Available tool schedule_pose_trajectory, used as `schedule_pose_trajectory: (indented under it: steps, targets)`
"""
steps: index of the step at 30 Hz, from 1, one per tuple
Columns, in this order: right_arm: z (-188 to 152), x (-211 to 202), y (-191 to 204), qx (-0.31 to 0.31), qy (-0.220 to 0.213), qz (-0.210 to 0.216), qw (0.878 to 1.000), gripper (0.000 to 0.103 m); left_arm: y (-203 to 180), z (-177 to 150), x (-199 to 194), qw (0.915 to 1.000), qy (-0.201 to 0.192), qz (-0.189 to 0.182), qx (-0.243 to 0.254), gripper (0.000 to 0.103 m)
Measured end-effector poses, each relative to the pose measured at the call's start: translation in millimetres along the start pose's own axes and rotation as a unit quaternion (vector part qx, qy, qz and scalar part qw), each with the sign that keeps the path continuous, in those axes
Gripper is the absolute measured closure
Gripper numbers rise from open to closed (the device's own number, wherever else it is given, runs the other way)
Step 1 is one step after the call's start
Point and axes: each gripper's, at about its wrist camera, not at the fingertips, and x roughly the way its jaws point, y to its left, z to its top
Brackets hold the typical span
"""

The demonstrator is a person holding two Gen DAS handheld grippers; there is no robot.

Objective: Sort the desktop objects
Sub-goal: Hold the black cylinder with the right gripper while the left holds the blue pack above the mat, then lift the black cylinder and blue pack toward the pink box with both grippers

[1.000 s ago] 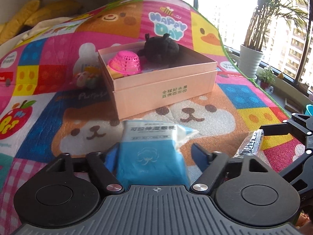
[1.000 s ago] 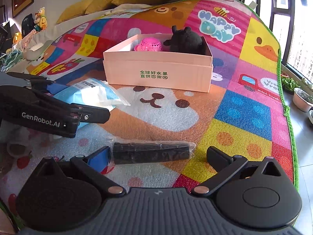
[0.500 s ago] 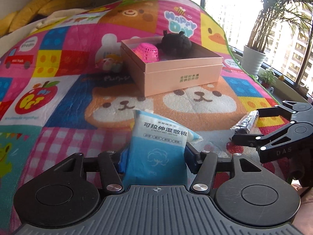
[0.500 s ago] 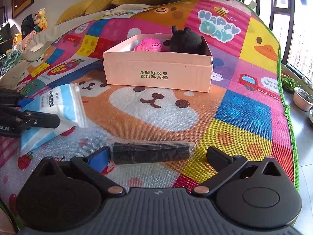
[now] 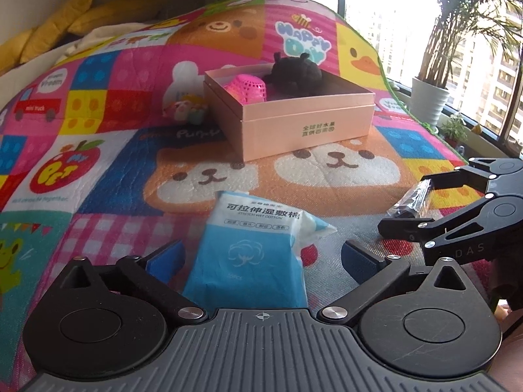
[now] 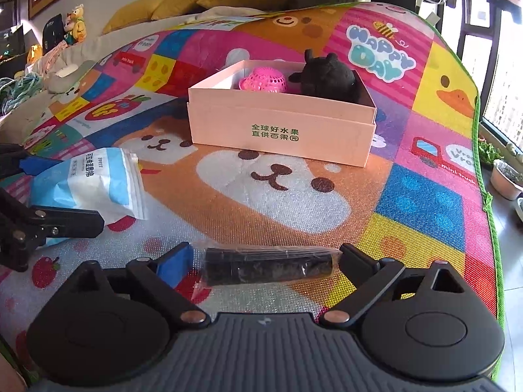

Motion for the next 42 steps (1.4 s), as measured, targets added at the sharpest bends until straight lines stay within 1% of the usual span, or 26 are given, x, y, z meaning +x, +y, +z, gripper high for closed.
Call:
schedule_pose_trajectory:
  steps: [2, 3, 7, 9, 12, 19, 26, 29, 32, 36, 37, 39, 40, 41, 42]
  targets:
    - [-0.3, 0.4, -0.1, 0.000, 0.000, 0.000, 1.000, 0.008, 2.5, -1.0, 3.2, 0.9998, 0.005, 0.017, -0.006, 0.000]
    - [-0.4, 0.4, -0.3, 0.000, 0.000, 0.000, 1.000, 0.007, 4.8, -1.4, 4.3, 0.9997, 0.007, 0.019, -0.013, 0.000]
    - [-0.7, 1.1, -0.8, 0.001, 0.002, -0.002, 1.000, 0.005, 21.5, -3.2, 9.6, 0.9977, 0.023, 0.017, -0.062, 0.000]
    - [-0.7, 1.6, -1.0, 0.003, 0.004, -0.003, 1.000, 0.003, 25.2, -4.5, 10.8, 0.9969, 0.027, 0.012, -0.073, 0.000]
    - [-0.6, 1.8, -0.7, 0.002, 0.005, -0.004, 1.000, 0.000, 22.6, -5.4, 10.6, 0.9972, 0.027, 0.016, -0.067, 0.000]
    - [-0.6, 2.3, 0.3, 0.000, 0.006, -0.005, 1.000, 0.000, 13.4, -6.7, 13.5, 0.9981, 0.033, 0.034, -0.039, 0.000]
    - [-0.9, 2.5, -0.1, 0.001, 0.007, -0.004, 1.000, 0.000, 13.4, -7.6, 12.8, 0.9982, 0.030, 0.035, -0.038, 0.000]
    - [-0.9, 2.4, 0.0, 0.001, 0.007, -0.004, 1.000, 0.000, 15.0, -7.5, 11.1, 0.9981, 0.025, 0.031, -0.047, 0.000]
    - [-1.1, 2.4, -0.1, 0.002, 0.006, -0.004, 1.000, 0.000, 15.7, -6.7, 7.1, 0.9982, 0.015, 0.013, -0.057, 0.000]
    - [-1.2, 1.8, 0.1, 0.001, 0.005, -0.005, 1.000, 0.000, 10.0, -5.1, 3.7, 0.9989, 0.005, 0.007, -0.045, 0.000]
    - [-1.3, 1.5, 0.6, 0.000, 0.003, -0.006, 1.000, 0.000, 8.6, -4.9, 3.6, 0.9991, 0.004, 0.007, -0.043, 0.000]
    - [-1.9, -0.1, 2.0, -0.003, -0.002, -0.006, 1.000, 0.008, 8.1, -4.9, 4.0, 0.9991, 0.005, 0.006, -0.042, 0.000]
    - [-2.0, -0.8, 2.5, -0.005, -0.004, -0.005, 1.000, 0.009, 8.8, -5.0, 4.2, 0.9990, 0.006, 0.007, -0.043, 0.000]
    - [-1.8, -2.0, 3.2, -0.005, -0.005, -0.005, 1.000, 0.016, 9.6, -5.1, 4.2, 0.9990, 0.007, 0.008, -0.044, 0.000]
    - [-1.3, -3.2, 3.7, -0.006, -0.007, -0.004, 1.000, 0.017, 10.2, -5.0, 4.0, 0.9989, 0.007, 0.008, -0.046, 0.000]
